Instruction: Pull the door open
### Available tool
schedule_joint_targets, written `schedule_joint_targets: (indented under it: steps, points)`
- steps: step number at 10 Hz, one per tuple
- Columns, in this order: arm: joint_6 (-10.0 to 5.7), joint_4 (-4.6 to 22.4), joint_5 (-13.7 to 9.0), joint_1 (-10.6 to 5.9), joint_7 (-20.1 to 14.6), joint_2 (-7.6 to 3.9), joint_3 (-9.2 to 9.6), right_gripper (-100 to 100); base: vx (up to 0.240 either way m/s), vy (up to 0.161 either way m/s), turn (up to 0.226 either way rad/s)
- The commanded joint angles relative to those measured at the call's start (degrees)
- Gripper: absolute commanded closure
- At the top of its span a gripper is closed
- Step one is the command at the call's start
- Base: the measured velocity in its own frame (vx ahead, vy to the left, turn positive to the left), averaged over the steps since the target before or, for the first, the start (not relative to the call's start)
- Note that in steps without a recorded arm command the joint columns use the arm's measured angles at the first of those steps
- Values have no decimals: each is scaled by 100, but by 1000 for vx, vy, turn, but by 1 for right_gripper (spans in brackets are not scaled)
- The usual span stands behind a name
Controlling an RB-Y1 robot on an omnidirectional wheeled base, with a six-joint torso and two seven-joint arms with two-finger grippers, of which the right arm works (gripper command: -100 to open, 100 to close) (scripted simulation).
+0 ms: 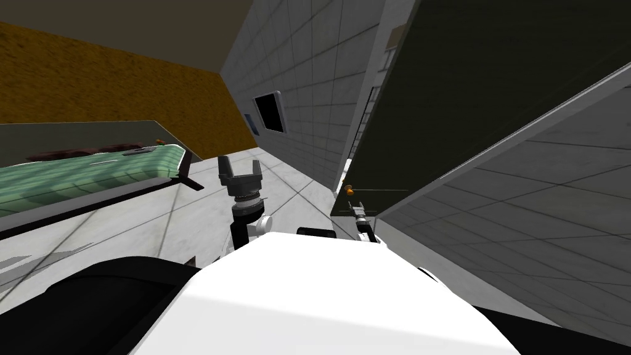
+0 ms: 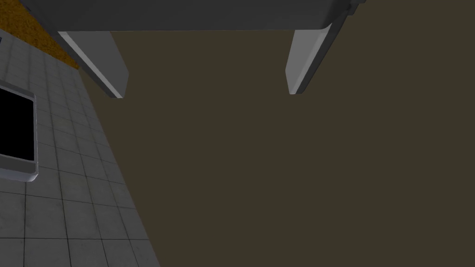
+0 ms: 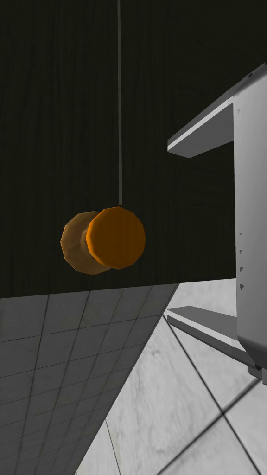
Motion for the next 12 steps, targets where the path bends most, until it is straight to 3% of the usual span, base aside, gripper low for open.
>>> schedule_joint_targets:
  steps: [1, 12]
  points:
    - [17, 33, -33, -25, 76, 48, -140, -100, -21, -46, 235]
    - [123, 402, -339, -197, 686, 462, -1429, -100, -23, -47, 223]
